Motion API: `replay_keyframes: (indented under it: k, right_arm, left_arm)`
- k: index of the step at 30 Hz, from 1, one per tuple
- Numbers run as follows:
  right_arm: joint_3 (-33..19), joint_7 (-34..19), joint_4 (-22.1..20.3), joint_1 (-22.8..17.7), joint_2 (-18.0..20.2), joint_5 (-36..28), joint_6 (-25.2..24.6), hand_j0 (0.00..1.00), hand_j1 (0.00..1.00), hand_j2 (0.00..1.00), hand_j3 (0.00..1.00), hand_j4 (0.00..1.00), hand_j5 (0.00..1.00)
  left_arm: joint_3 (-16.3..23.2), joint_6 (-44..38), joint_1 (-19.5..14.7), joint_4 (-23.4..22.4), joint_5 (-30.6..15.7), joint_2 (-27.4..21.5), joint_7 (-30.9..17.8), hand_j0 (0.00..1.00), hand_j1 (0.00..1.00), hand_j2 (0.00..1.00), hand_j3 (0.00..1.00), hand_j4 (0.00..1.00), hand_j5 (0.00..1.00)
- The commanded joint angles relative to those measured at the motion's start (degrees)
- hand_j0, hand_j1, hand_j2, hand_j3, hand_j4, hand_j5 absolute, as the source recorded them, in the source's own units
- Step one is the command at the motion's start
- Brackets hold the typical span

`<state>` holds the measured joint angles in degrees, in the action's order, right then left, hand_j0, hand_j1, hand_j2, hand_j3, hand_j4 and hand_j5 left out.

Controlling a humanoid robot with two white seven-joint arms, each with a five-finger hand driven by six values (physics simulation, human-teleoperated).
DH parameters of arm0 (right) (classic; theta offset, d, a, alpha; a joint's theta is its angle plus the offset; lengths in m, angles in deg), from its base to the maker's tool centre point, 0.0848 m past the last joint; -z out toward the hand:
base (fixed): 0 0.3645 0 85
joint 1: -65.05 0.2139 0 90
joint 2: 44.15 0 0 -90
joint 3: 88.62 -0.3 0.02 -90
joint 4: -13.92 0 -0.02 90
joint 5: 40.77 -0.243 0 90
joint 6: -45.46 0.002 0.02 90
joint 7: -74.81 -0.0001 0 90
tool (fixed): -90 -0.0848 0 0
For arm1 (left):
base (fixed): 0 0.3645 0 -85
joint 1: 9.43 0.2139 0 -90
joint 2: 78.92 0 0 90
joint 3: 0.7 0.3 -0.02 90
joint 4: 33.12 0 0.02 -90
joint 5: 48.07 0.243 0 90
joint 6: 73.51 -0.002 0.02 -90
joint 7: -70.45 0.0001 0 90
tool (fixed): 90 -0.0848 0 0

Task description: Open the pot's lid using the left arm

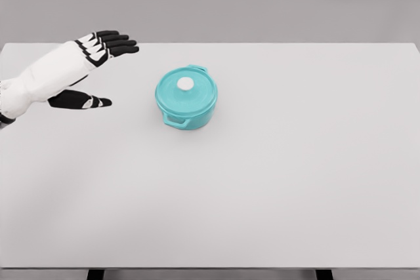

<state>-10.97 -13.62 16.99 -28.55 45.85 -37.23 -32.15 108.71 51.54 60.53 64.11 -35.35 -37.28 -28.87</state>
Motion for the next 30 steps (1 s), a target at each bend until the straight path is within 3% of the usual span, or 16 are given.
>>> replay_keyframes:
  k: [1, 7, 10, 14, 15, 18, 21, 22, 23, 26, 28, 30]
  right_arm:
    - [0.05, 0.02, 0.00, 0.00, 0.00, -0.02, 0.00, 1.00, 1.00, 1.00, 1.00, 1.00, 1.00]
    - [-0.22, -0.24, -0.09, 0.09, 0.00, 0.07, 0.00, 1.00, 1.00, 1.00, 1.00, 1.00, 1.00]
    - [-0.04, -0.24, 0.00, 0.00, 0.00, 0.07, 0.00, 1.00, 1.00, 1.00, 1.00, 1.00, 1.00]
    - [-0.04, -0.15, 0.00, 0.09, 0.00, 0.07, 0.00, 1.00, 1.00, 1.00, 1.00, 1.00, 1.00]
    - [-0.04, -0.24, 0.00, 0.00, 0.00, -0.02, 0.00, 1.00, 1.00, 1.00, 1.00, 1.00, 1.00]
    - [-0.04, -0.16, -0.09, 0.00, 0.00, 0.07, 0.00, 1.00, 1.00, 1.00, 1.00, 1.00, 1.00]
    - [-0.04, -0.24, -0.09, 0.00, 0.00, -0.02, 0.00, 1.00, 1.00, 1.00, 1.00, 1.00, 1.00]
    - [-0.04, -0.15, 0.00, 0.00, 0.00, -0.02, 0.00, 1.00, 1.00, 1.00, 1.00, 1.00, 1.00]
    - [-0.04, -0.16, 0.00, 0.09, 0.00, 0.07, 0.00, 1.00, 1.00, 1.00, 1.00, 1.00, 1.00]
    - [-0.04, -0.24, 0.00, 0.09, 0.00, -0.02, 0.00, 1.00, 1.00, 1.00, 1.00, 1.00, 1.00]
    - [-0.04, -0.24, 0.00, 0.00, 0.00, -0.02, 0.00, 1.00, 1.00, 1.00, 1.00, 1.00, 1.00]
    - [-0.04, -0.24, 0.00, 0.00, 0.00, -0.02, 0.00, 1.00, 1.00, 1.00, 1.00, 1.00, 1.00]
  left_arm:
    - [0.02, -0.04, 0.00, -0.02, -0.41, 0.37, -0.96, 1.00, 1.00, 1.00, 1.00, 1.00, 1.00]
    - [-0.07, -0.04, -0.26, -0.02, 0.20, 1.08, -3.07, 1.00, 1.00, 1.00, 1.00, 1.00, 1.00]
    - [0.02, -0.04, -0.09, -0.02, 0.20, 4.77, -10.80, 1.00, 1.00, 1.00, 1.00, 1.00, 1.00]
    - [1.60, -0.04, -1.23, -0.29, 2.13, 2.49, -11.51, 1.00, 1.00, 1.00, 1.00, 1.00, 1.00]
    - [2.91, -0.04, -2.81, -0.55, 2.13, 0.64, -11.51, 1.00, 1.00, 1.00, 1.00, 1.00, 1.00]
    - [17.41, -0.04, -14.23, -0.55, 0.99, -0.16, -11.07, 1.00, 1.00, 1.00, 1.00, 1.00, 1.00]
    - [29.53, -0.04, -24.07, -1.16, 1.78, -0.16, -11.07, 1.00, 1.00, 1.00, 1.00, 1.00, 1.00]
    - [31.65, -0.04, -25.48, -1.34, 1.96, 0.02, -11.24, 1.00, 1.00, 1.00, 1.00, 1.00, 1.00]
    - [35.43, -0.04, -29.17, -1.87, 2.05, 0.37, -11.33, 1.00, 1.00, 1.00, 1.00, 1.00, 1.00]
    - [41.15, -0.04, -36.12, -2.13, 2.05, 0.37, -11.33, 1.00, 1.00, 1.00, 1.00, 1.00, 1.00]
    - [42.99, -0.04, -39.46, -6.43, 1.70, 0.46, -10.98, 1.00, 1.00, 1.00, 1.00, 1.00, 1.00]
    - [42.99, -0.04, -40.60, -11.09, 1.08, 0.72, -10.89, 1.00, 1.00, 1.00, 1.00, 1.00, 1.00]
